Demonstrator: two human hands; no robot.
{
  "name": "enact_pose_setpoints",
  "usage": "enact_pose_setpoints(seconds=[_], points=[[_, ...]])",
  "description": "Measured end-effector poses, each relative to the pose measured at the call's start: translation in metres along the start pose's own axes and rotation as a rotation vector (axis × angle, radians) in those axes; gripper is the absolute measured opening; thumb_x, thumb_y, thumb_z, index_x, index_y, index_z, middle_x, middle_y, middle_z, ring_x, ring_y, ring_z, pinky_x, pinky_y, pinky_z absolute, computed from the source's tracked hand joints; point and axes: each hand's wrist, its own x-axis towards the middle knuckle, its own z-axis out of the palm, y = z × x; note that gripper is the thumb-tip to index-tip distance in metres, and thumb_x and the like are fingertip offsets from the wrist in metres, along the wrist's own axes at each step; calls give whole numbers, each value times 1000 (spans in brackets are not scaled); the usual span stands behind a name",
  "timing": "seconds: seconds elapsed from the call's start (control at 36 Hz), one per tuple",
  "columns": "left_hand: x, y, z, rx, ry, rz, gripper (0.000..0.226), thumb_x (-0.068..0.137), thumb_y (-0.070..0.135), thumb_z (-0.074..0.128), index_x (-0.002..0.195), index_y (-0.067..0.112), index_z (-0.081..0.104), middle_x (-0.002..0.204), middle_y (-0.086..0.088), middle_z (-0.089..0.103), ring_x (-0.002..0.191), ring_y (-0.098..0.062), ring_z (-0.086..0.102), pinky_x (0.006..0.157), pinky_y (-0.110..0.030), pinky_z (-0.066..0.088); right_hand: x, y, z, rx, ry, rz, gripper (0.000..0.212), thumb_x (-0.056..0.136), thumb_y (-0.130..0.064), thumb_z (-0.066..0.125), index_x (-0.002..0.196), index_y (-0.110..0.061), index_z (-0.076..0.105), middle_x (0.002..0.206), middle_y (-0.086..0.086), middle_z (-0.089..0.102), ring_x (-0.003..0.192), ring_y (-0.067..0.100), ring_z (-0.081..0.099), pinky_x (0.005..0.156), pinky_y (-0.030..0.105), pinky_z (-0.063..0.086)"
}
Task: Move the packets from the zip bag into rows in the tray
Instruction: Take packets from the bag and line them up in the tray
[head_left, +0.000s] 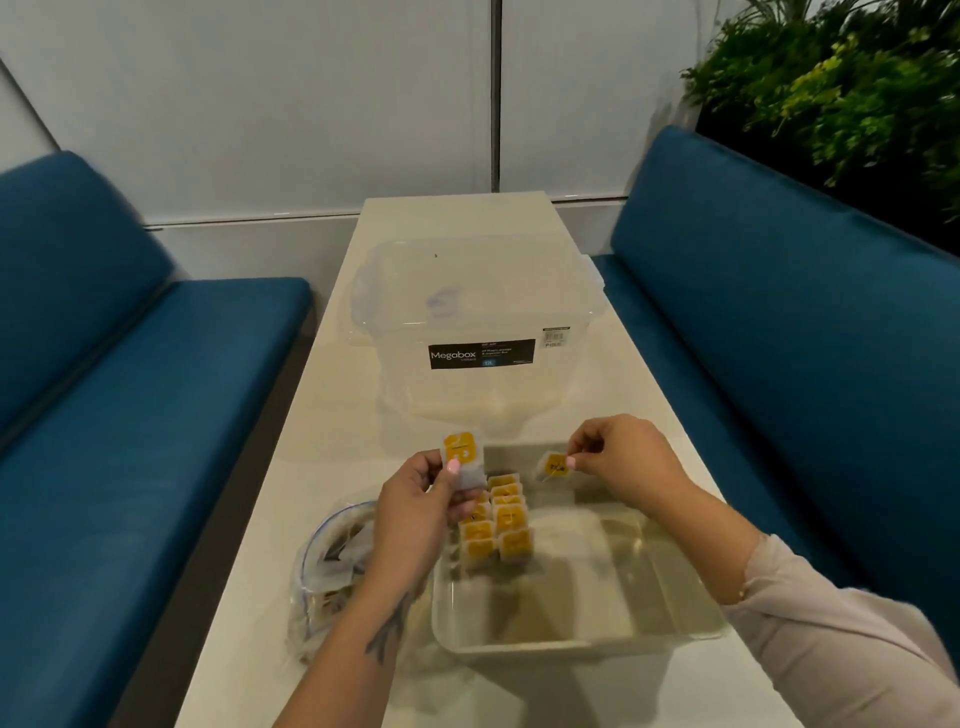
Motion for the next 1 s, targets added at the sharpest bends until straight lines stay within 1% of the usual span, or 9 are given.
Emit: enact_pose_setpoints(seconds=[0.08,0.14,0.19,0.25,0.33,0.5,0.64,0.81,1.0], points=[[-1,-4,2,16,20,-9,12,96,11,50,93,12,62,86,-10,71,75,-15,71,61,-20,55,6,6,14,-117,-18,-14,7,82,-29,69,76,-32,66,71,-12,58,74,12,57,58,23,37],[-1,-7,2,27,33,-16,13,96,12,50,95,11,63,88,-11,71,77,-16,70,61,-19,55,9,8,23,-171,-24,-19,3,84,-29,67,83,-29,69,78,-9,63,76,13,57,57,22,37],[-2,-9,2,34,44,-24,14,96,13,50,98,8,63,89,-11,71,77,-15,71,61,-19,55,12,10,33,-196,-38,-7,5,86,-28,65,86,-28,70,88,-4,68,82,17,61,62,23,40],[-2,-11,3,35,53,-27,14,96,13,51,97,8,63,87,-10,71,76,-14,71,62,-20,55,16,11,41,-222,-34,5,7,87,-27,63,87,-29,70,95,-3,69,89,19,63,66,24,42],[-3,-13,3,39,56,-29,13,96,13,51,95,9,63,86,-9,72,75,-13,71,62,-20,55,19,12,52,-275,-2,6,11,88,-26,59,90,-30,69,100,-3,68,93,22,63,66,25,41],[-4,-16,2,35,68,-49,11,95,12,52,94,8,62,90,-12,70,76,-14,71,63,-20,56,19,11,62,-337,13,-2,20,91,-22,52,97,-31,69,100,-2,69,91,23,63,65,25,41],[-3,-14,2,50,60,-50,11,95,13,52,93,10,63,91,-13,71,77,-16,71,64,-21,56,19,11,65,-363,20,4,20,93,-24,51,104,-30,67,103,0,69,94,24,63,67,27,42],[-4,-10,4,54,33,-52,12,95,13,52,95,9,63,87,-9,72,75,-13,71,64,-21,56,16,11,67,-405,62,-30,16,95,-31,48,104,-19,55,100,5,68,92,29,63,65,30,39],[-5,-7,5,84,16,-70,13,96,13,52,97,9,63,89,-12,72,76,-16,71,64,-22,57,17,12,68,-471,105,-114,21,96,-34,40,102,-18,53,98,4,69,92,27,64,68,33,33]])
